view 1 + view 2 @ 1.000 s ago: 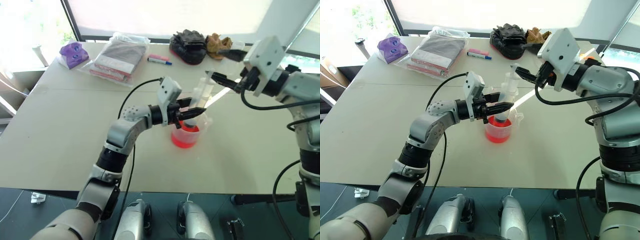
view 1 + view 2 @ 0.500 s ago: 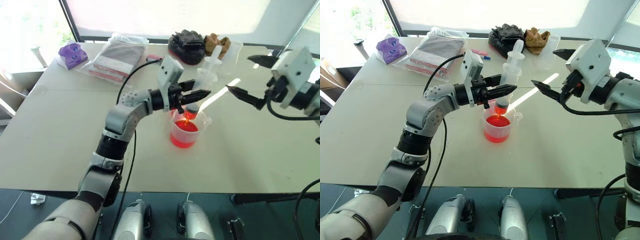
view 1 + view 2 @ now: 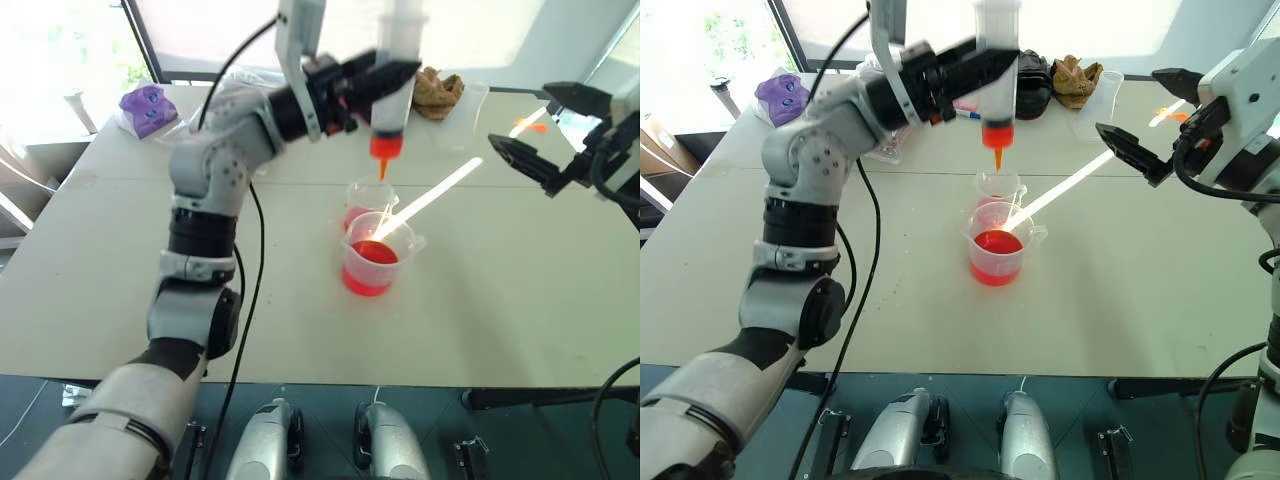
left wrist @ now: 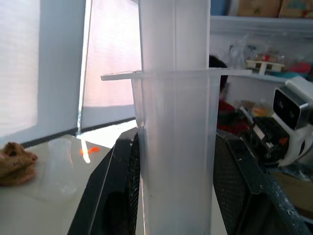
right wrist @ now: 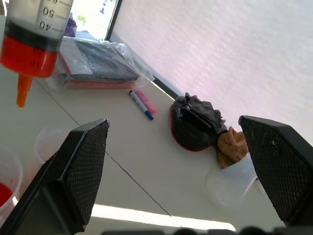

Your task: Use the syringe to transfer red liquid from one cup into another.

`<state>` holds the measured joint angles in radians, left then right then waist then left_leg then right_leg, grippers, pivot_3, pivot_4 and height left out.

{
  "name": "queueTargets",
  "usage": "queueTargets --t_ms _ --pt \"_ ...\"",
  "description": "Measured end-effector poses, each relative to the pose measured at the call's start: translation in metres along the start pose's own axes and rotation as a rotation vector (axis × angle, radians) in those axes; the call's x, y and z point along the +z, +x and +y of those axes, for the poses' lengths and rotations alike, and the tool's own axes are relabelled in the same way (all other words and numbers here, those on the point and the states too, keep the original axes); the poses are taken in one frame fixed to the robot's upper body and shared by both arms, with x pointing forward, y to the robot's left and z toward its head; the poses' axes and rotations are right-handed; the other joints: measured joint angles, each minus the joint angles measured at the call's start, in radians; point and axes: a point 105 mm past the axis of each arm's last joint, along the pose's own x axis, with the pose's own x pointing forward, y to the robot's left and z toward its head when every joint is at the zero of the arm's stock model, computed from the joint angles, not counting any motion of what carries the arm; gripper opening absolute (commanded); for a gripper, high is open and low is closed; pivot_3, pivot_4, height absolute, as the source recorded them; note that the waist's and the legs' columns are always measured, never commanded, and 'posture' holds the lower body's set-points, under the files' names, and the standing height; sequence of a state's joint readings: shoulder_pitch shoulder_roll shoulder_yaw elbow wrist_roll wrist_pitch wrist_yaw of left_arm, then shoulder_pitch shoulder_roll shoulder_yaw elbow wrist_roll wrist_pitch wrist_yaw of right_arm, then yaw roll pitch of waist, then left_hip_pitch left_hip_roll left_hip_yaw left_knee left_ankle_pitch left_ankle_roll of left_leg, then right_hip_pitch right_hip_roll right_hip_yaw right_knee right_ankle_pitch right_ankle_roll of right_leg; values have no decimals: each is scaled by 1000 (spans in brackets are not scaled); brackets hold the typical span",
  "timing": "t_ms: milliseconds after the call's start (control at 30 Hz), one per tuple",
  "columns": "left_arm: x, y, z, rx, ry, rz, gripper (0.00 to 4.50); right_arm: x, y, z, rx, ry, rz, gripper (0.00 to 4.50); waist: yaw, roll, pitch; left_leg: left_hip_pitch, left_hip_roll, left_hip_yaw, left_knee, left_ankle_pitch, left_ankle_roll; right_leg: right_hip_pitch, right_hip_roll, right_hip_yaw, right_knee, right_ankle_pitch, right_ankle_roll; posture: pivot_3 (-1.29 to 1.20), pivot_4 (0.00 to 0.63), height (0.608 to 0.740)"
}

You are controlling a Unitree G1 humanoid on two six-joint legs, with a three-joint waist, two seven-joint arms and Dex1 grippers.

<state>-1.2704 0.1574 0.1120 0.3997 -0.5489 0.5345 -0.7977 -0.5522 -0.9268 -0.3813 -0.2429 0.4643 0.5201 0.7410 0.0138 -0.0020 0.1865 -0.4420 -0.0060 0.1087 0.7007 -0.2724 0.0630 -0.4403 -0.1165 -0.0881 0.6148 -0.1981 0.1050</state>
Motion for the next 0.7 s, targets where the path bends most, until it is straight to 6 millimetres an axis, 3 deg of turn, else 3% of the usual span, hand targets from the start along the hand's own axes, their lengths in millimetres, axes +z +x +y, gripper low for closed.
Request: queueTargets --t_ms 67,167,367,567,700 --pt "-4 6 8 26 54 1 1598 3 4 -2 -14 -20 -17 4422 0 0 0 0 0 0 0 0 0 0 0 0 0 0 0 0 150 740" --pt "-34 11 18 55 84 63 1598 8 11 -5 -39 -64 -46 4422 0 0 0 0 0 1 0 0 0 0 0 0 0 0 0 0 150 740" --pt "-82 10 24 69 112 153 1598 24 45 -10 -83 -142 -143 4422 -7 0 0 0 0 2 -1 0 0 -2 0 0 0 0 0 0 150 740" --pt "-97 4 29 83 121 187 1598 34 80 -6 -74 -182 -206 4422 -6 0 0 -1 0 2 -1 0 0 -2 0 0 0 0 0 0 150 740" --pt "-103 2 30 82 120 201 1598 37 91 -3 -57 -206 -224 4422 -1 0 0 -1 0 2 -1 0 0 -1 0 0 -1 0 0 0 150 740"
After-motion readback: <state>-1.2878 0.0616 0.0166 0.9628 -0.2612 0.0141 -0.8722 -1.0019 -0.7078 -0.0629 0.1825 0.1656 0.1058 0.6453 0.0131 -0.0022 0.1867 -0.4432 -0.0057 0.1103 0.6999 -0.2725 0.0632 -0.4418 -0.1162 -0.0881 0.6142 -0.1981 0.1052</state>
